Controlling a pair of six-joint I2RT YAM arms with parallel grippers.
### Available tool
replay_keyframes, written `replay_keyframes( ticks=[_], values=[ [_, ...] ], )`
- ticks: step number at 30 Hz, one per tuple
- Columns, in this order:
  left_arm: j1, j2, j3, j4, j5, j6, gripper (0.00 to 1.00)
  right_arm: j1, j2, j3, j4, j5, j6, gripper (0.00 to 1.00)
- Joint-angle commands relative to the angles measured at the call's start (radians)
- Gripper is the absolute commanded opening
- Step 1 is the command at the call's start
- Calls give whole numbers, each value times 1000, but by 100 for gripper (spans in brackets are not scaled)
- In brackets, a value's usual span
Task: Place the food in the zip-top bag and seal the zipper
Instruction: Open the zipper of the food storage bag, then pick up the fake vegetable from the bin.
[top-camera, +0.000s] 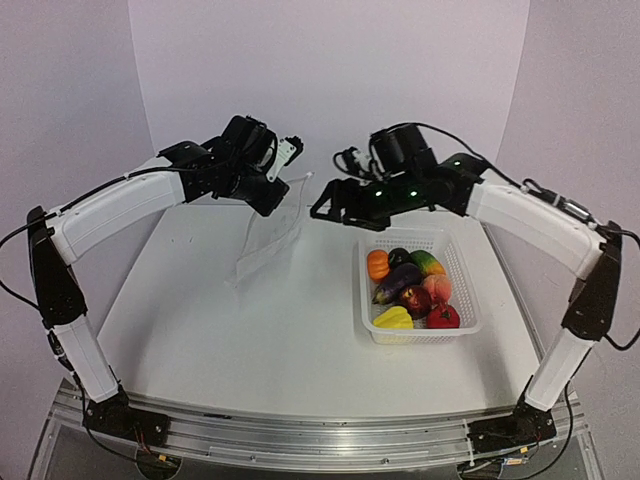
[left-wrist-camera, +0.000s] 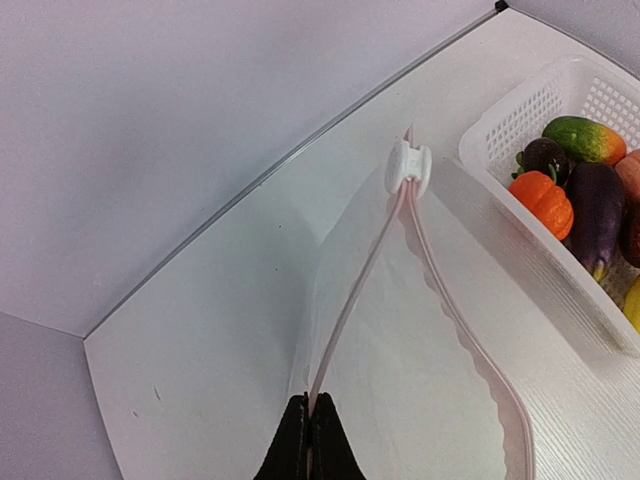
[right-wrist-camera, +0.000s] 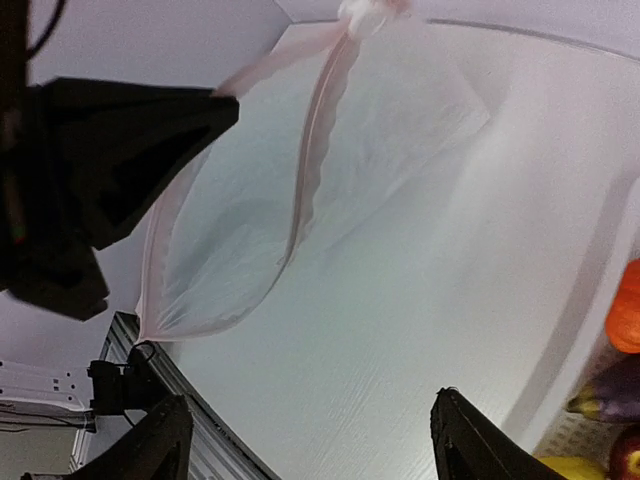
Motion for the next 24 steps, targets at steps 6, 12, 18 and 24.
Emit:
replay_keyframes(
  ticks=[6,12,18,24],
  values=[
    [-12,31,77,12,35,-25,0,-195,71,60,-322,406,22,90],
    [-16,41,102,2,39,-30,0,-241,318,276,-450,413,-61,82],
    [-16,43,102,0,40,-38,0,-245,451,346,-449,307,-70,72],
    [-16,40,89,3,45,-40,0,-245,498,346,-449,259,-49,74]
  ],
)
